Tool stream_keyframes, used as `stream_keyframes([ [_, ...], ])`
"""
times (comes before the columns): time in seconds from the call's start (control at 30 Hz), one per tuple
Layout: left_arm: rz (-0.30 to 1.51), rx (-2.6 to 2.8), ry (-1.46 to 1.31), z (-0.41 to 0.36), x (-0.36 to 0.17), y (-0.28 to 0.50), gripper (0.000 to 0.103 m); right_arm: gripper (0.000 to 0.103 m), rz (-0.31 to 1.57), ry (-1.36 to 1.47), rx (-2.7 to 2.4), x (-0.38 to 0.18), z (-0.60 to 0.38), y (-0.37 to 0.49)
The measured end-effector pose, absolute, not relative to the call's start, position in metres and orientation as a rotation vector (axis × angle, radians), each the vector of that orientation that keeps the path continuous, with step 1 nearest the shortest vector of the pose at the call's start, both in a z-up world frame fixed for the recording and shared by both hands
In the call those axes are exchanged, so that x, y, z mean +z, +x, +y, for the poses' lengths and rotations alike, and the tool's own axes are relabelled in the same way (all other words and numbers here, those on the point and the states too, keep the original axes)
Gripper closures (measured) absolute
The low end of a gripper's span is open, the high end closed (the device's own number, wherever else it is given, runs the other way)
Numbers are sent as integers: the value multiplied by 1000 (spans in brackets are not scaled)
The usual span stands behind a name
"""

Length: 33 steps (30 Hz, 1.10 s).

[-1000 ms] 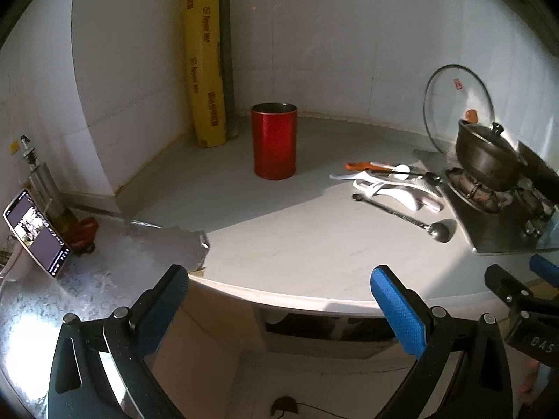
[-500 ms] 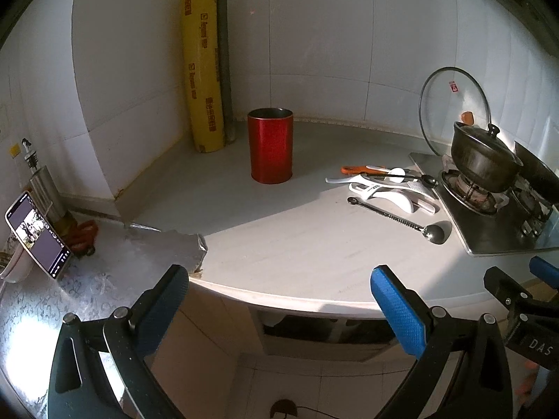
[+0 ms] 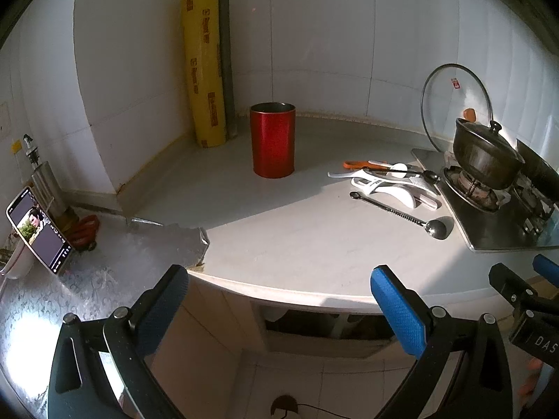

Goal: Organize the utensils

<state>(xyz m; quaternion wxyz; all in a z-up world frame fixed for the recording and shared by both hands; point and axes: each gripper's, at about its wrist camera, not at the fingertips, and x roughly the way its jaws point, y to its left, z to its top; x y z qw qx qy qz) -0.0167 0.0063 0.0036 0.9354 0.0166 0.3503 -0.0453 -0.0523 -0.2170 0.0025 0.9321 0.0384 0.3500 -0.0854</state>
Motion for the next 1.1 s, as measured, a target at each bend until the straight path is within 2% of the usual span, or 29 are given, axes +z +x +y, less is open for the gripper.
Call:
stream_keyframes([
  [1.1, 758, -98, 6, 17, -11, -4, 0, 0, 752, 87, -160, -8, -213, -41],
])
